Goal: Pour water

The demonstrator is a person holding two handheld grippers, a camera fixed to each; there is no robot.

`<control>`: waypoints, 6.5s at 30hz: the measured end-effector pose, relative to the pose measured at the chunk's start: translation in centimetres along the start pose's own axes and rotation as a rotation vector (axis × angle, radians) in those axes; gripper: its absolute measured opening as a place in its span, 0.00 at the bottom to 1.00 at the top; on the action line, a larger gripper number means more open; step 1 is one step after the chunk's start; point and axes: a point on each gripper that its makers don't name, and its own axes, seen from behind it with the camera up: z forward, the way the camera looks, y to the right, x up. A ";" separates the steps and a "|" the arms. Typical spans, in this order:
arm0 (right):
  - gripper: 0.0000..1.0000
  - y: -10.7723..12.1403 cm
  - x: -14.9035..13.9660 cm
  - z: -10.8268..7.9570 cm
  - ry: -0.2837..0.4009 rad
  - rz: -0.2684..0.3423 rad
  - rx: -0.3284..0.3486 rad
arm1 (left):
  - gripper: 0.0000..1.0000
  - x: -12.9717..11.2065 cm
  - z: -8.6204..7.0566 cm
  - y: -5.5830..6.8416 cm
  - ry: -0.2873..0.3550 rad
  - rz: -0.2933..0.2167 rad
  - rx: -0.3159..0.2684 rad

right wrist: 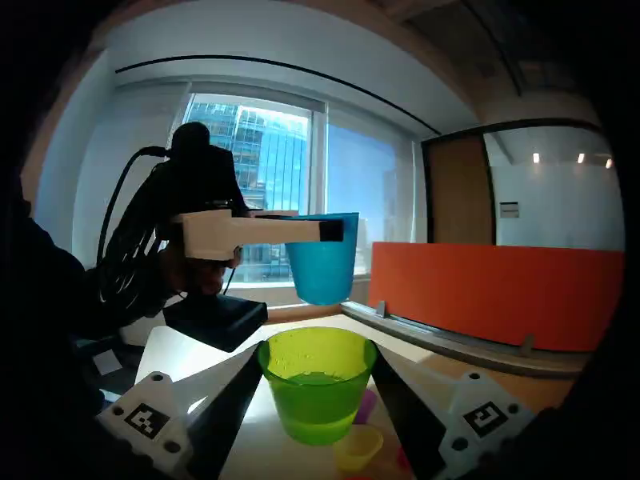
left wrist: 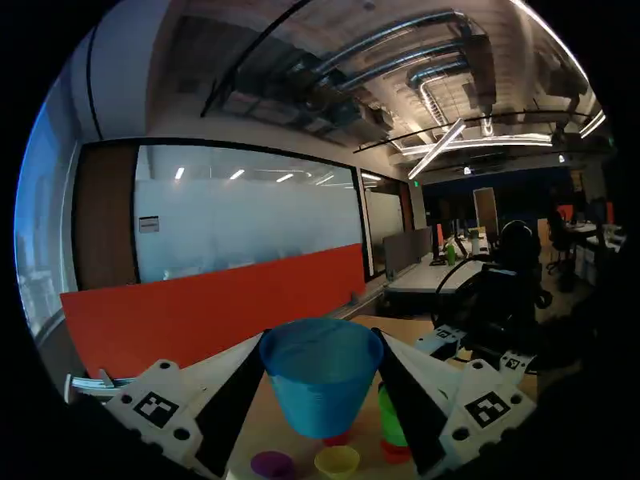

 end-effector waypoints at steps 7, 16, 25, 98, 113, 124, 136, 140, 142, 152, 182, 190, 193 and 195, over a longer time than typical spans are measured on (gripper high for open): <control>0.92 0.1 -0.1 0.0 -0.006 0.000 -0.008 | 0.89 -1.2 -0.5 -0.8 -0.020 -0.003 0.020; 0.92 1.5 -0.8 -0.8 -0.027 0.010 -0.046 | 0.89 -4.0 -1.9 -2.2 -0.064 -0.001 0.054; 0.92 4.7 -1.7 -2.9 -0.048 0.016 -0.121 | 0.89 -7.4 -3.2 -3.5 -0.108 -0.026 0.080; 0.93 15.9 -17.0 -6.3 -0.411 0.089 -0.257 | 0.90 -32.8 -4.5 -3.0 -0.712 -0.073 -0.014; 0.93 16.4 -17.8 -6.4 -0.422 0.100 -0.267 | 0.90 -34.1 -4.4 -3.0 -0.710 -0.098 -0.017; 0.93 16.5 -19.0 -6.6 -0.446 0.107 -0.276 | 0.90 -34.9 -5.1 -3.5 -0.718 -0.106 -0.009; 0.93 17.1 -21.3 -7.0 -0.484 0.121 -0.299 | 0.97 -35.6 -6.0 -3.5 -0.742 -0.081 -0.009; 0.93 17.3 -22.1 -7.3 -0.497 0.123 -0.308 | 0.97 -35.3 -6.5 -3.3 -0.735 -0.093 -0.007; 0.93 17.4 -22.3 -7.4 -0.501 0.123 -0.311 | 0.97 -35.2 -6.7 -3.2 -0.730 -0.102 -0.005; 0.93 17.3 -23.3 -8.0 -0.514 0.123 -0.324 | 0.97 -34.3 -8.0 -2.8 -0.699 -0.135 0.019; 1.00 14.9 -21.4 -11.3 -0.444 0.175 -0.403 | 0.97 -31.7 -10.9 -2.6 -0.611 -0.157 0.105; 1.00 13.3 -19.0 -13.3 -0.384 0.160 -0.439 | 0.97 -29.6 -11.9 -3.2 -0.539 -0.151 0.163; 1.00 12.7 -18.1 -14.0 -0.361 0.156 -0.454 | 0.97 -28.9 -12.3 -3.4 -0.513 -0.150 0.180; 1.00 12.2 -17.6 -14.5 -0.347 0.155 -0.464 | 0.97 -28.5 -12.5 -3.4 -0.499 -0.148 0.190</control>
